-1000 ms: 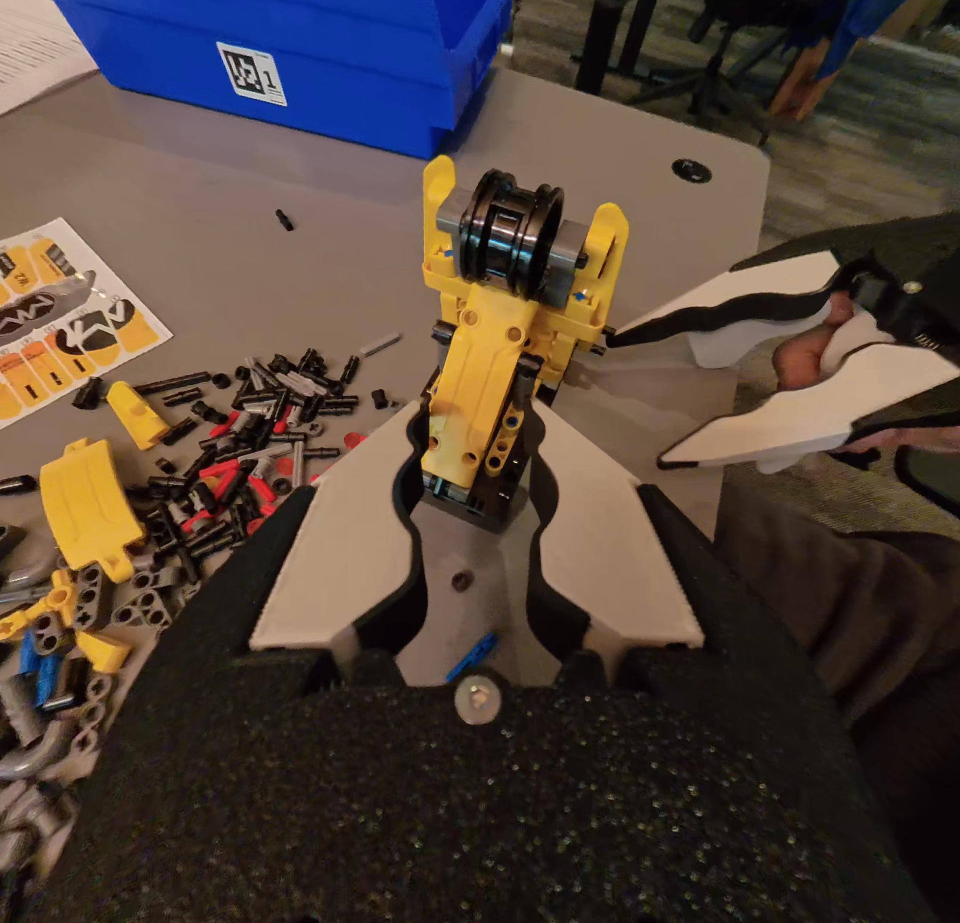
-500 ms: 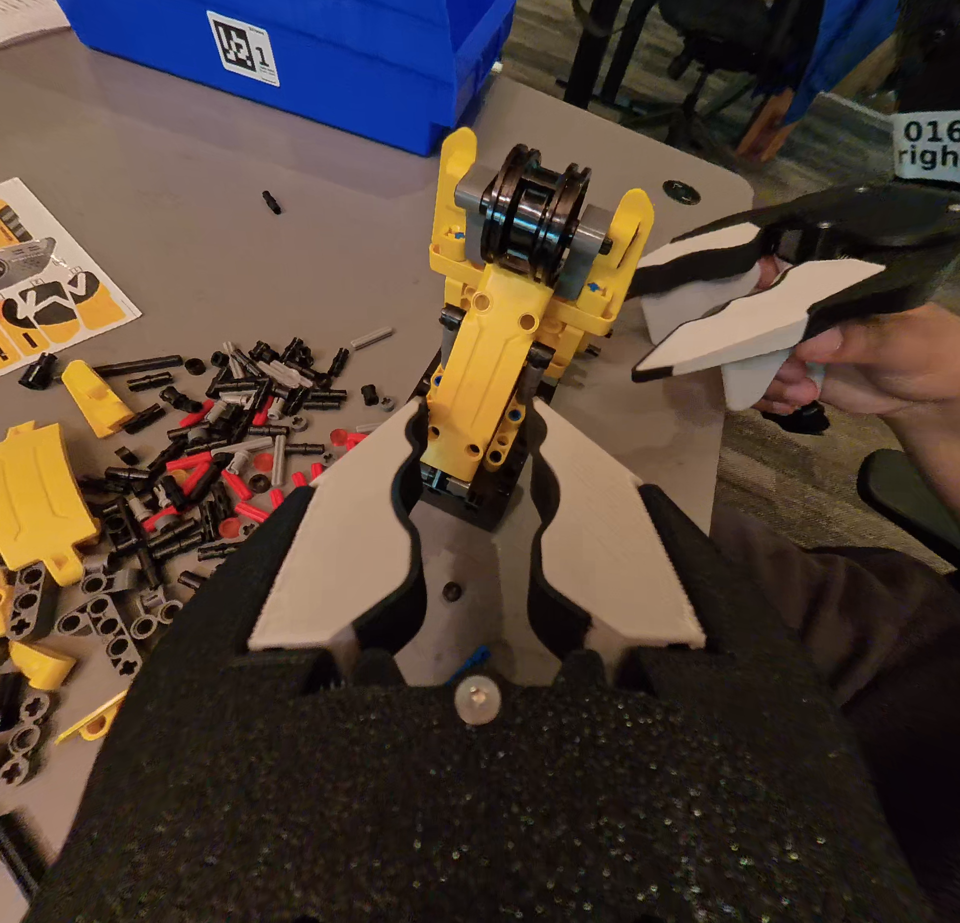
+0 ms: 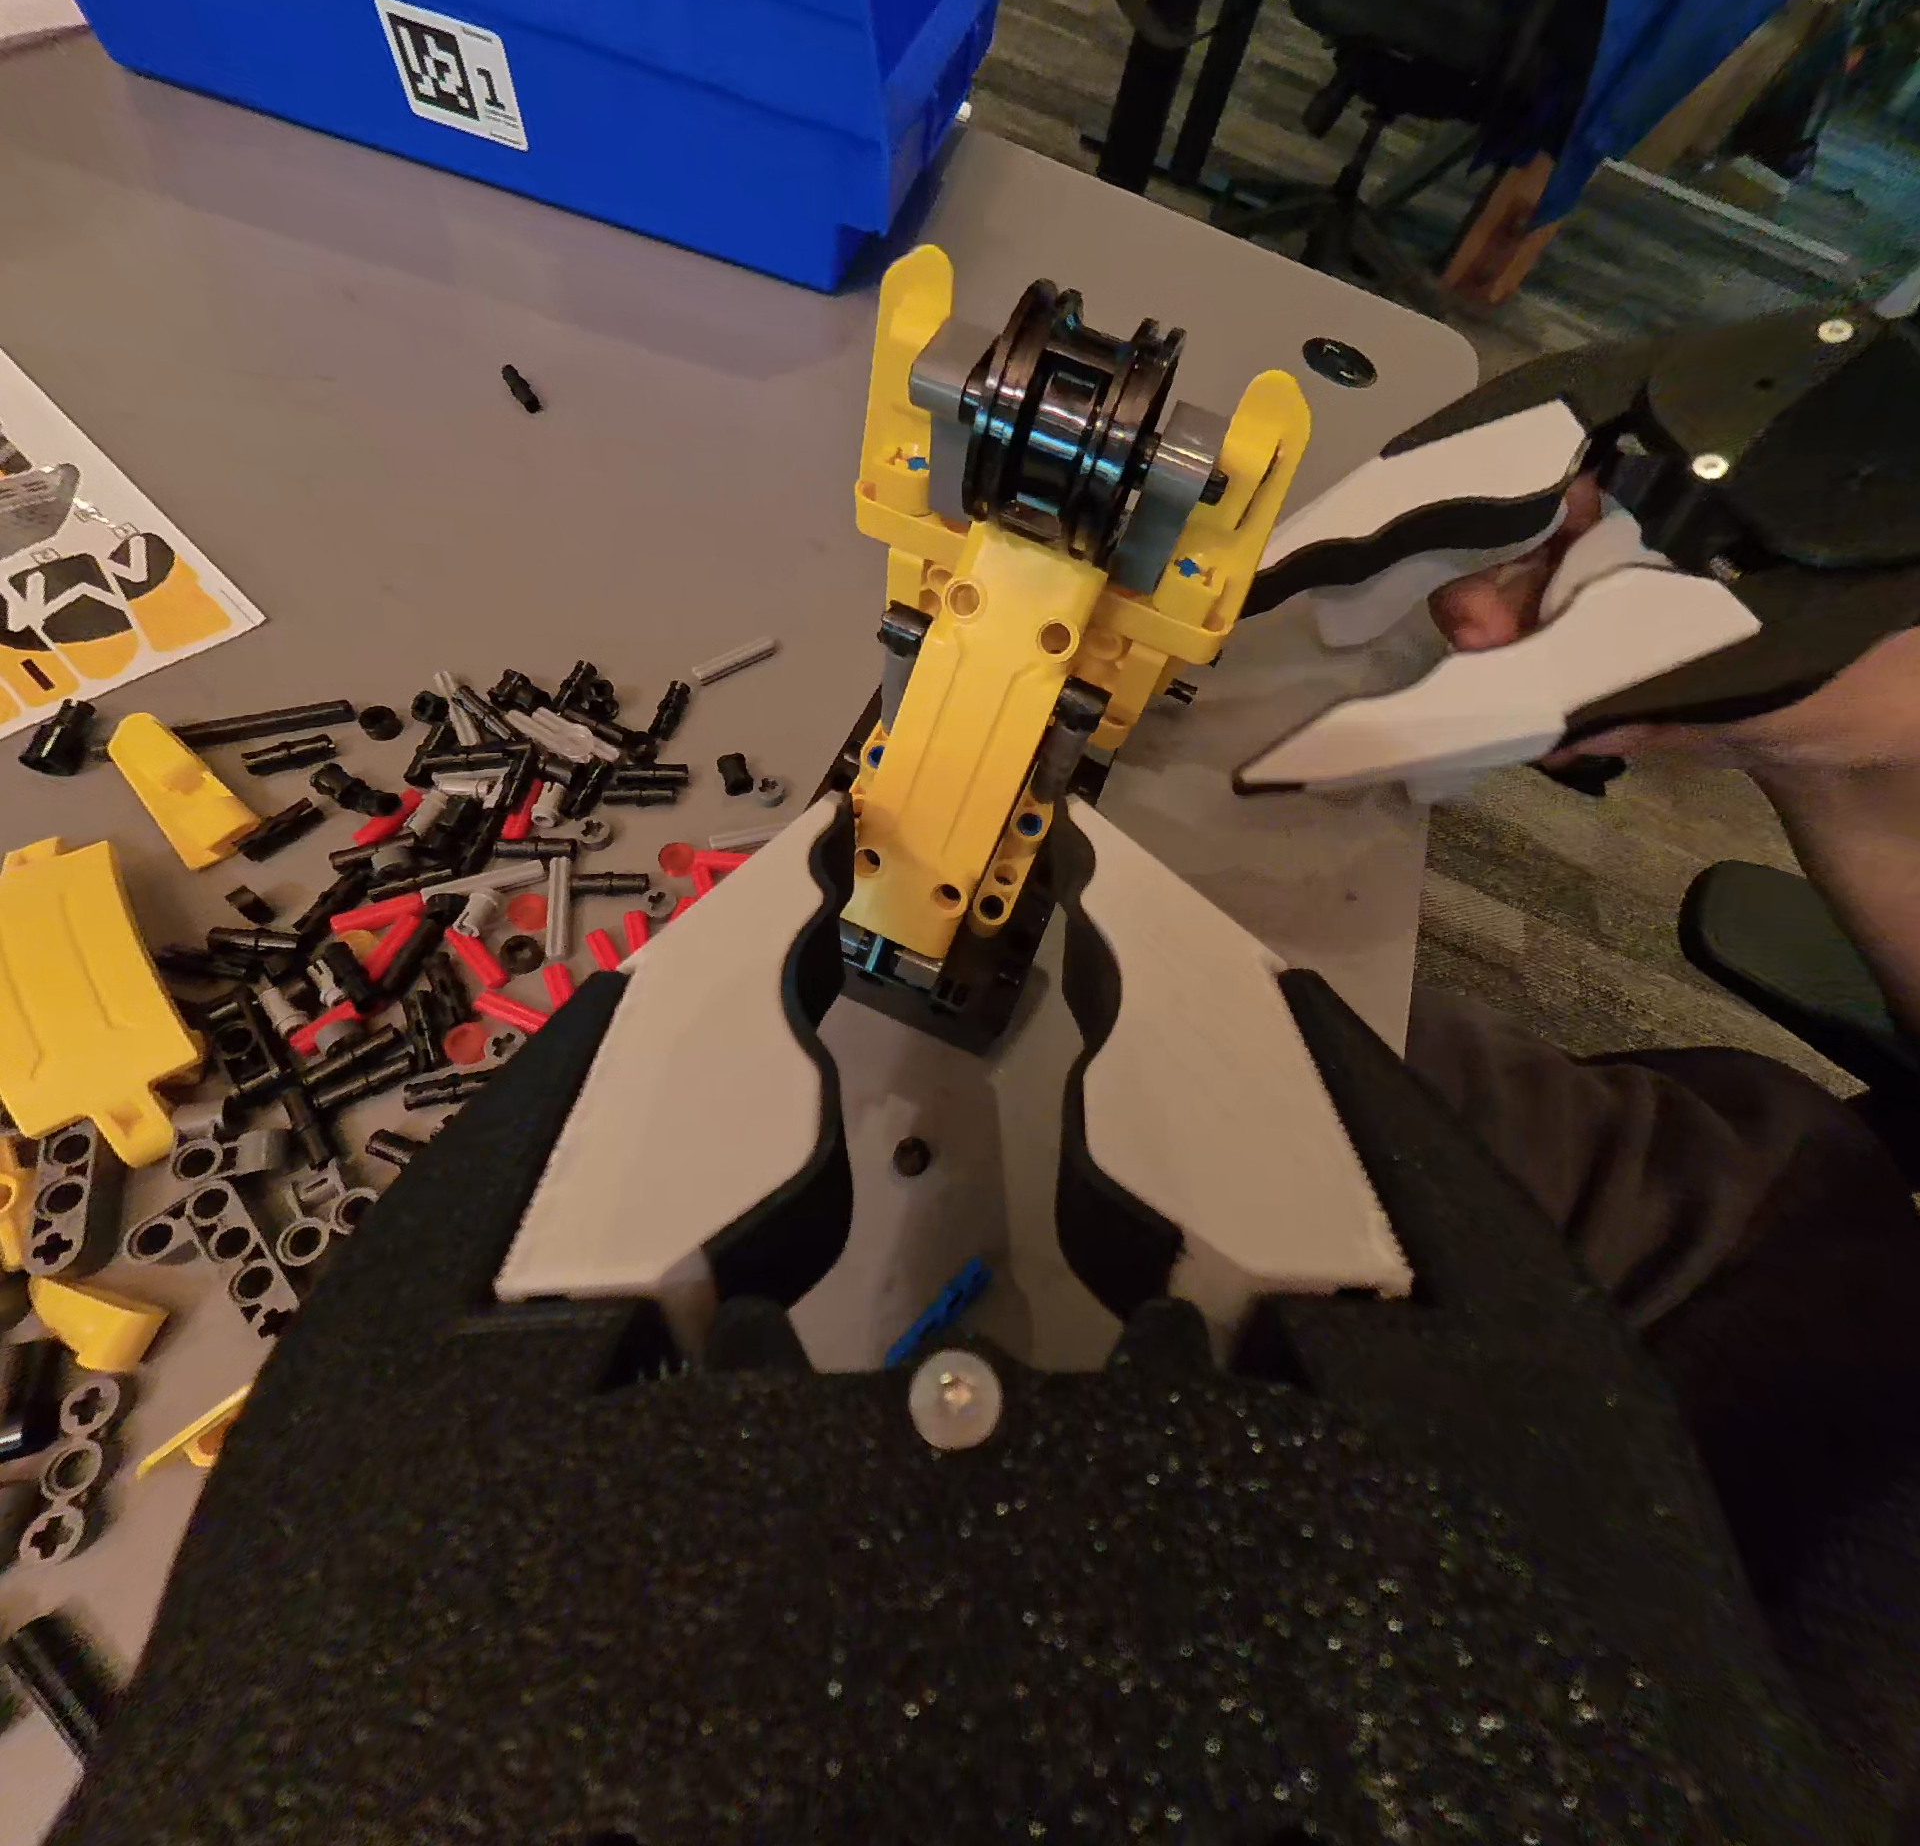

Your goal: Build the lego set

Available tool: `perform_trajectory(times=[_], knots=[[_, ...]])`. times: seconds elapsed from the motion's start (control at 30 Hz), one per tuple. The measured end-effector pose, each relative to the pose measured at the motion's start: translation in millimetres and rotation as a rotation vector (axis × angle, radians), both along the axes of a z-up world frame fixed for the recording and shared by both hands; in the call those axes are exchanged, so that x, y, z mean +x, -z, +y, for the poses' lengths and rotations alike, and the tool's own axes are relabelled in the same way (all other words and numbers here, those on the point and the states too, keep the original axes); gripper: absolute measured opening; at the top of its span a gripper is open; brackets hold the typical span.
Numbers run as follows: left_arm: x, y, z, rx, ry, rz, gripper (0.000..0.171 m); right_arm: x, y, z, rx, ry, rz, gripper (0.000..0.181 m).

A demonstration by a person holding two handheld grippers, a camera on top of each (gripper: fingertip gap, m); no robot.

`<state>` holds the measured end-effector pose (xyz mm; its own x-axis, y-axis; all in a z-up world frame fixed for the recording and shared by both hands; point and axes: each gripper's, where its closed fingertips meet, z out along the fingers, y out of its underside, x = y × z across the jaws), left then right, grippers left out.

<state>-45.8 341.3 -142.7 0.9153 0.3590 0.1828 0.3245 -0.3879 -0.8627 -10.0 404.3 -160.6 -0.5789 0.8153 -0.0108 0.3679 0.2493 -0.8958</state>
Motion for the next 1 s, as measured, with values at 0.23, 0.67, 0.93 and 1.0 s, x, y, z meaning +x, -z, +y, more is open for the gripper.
perform_trajectory(times=[0.23,0.67,0.93,1.0], knots=[[0,0,0,0.007,-0.002,-0.001,0.037,-6,-25,18,-0.081,0.007,-0.016,0.0],[-2,4,-4,-0.01,-0.012,-0.034,0.038,-45,-24,20,0.062,0.044,0.075,0.0],[-3,4,-5,-0.005,-0.019,-0.042,0.038,-37,-5,21,0.109,0.037,0.004,0.0],[-3,4,-7,-0.007,-0.015,-0.049,0.038,-30,-5,17,0.122,-0.003,-0.006,0.0]])
